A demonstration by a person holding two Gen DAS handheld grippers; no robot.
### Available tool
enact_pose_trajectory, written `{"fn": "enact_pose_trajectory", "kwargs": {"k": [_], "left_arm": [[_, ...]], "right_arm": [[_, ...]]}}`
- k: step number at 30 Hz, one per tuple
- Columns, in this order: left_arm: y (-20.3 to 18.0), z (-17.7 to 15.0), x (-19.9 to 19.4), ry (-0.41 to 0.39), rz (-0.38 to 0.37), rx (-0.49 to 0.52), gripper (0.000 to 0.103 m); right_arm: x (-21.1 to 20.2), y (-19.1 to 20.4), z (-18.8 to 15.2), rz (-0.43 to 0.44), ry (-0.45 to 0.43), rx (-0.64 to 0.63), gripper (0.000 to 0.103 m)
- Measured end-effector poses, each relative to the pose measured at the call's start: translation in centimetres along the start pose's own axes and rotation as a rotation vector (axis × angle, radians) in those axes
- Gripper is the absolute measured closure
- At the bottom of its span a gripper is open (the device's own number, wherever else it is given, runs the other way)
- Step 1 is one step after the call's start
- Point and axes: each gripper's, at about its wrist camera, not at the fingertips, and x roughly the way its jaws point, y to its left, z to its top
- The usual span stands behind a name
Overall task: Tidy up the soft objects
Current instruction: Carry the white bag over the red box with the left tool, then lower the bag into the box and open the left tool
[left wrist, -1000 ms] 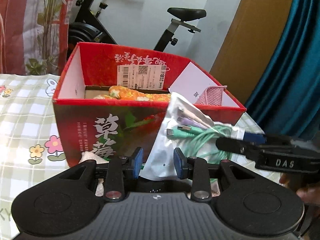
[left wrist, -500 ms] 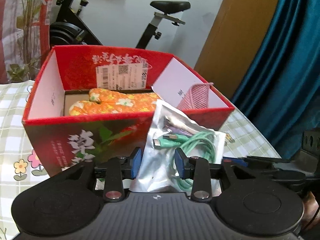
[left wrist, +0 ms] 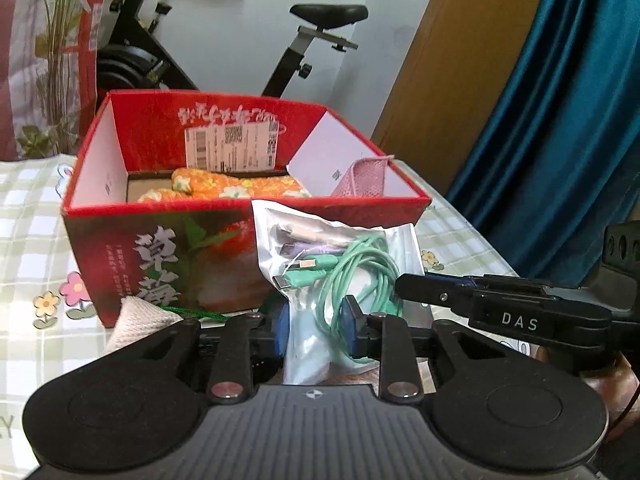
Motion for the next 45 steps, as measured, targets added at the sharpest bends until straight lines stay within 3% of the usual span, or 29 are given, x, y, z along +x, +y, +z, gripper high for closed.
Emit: {"fn": "enact_pose_trajectory", "kwargs": {"k": [13, 23, 32, 38, 45], "left_arm": [[-0.3, 2.5, -3.6, -0.127, 0.028, -0.019, 0.074], [1.2, 8.1, -1.3, -0.199, 0.092, -0.047, 0.075], [3.8, 11.9, 4.5, -0.116, 0.17, -0.081, 0.074], [4.8, 11.6, 7.4, -0.027, 0.212, -0.072, 0.072], [5.1, 11.2, 7.8, 0.0, 0.255, -0.047, 0.068]], "right_arm": [[-2.5, 2.6, 4.1, 0.03, -0.098, -0.061, 0.098], [1.4, 2.0, 11.0, 0.045, -0.141, -0.088, 0.098], [9.8, -0.5, 14.6, 0.006, -0.061, -0.109, 0.098], [13.6, -1.4, 14.1, -0.034, 0.049, -0.095, 0.098], [15.4, -1.7, 13.1, -0.08, 0.1, -0.089, 0.096]]}}
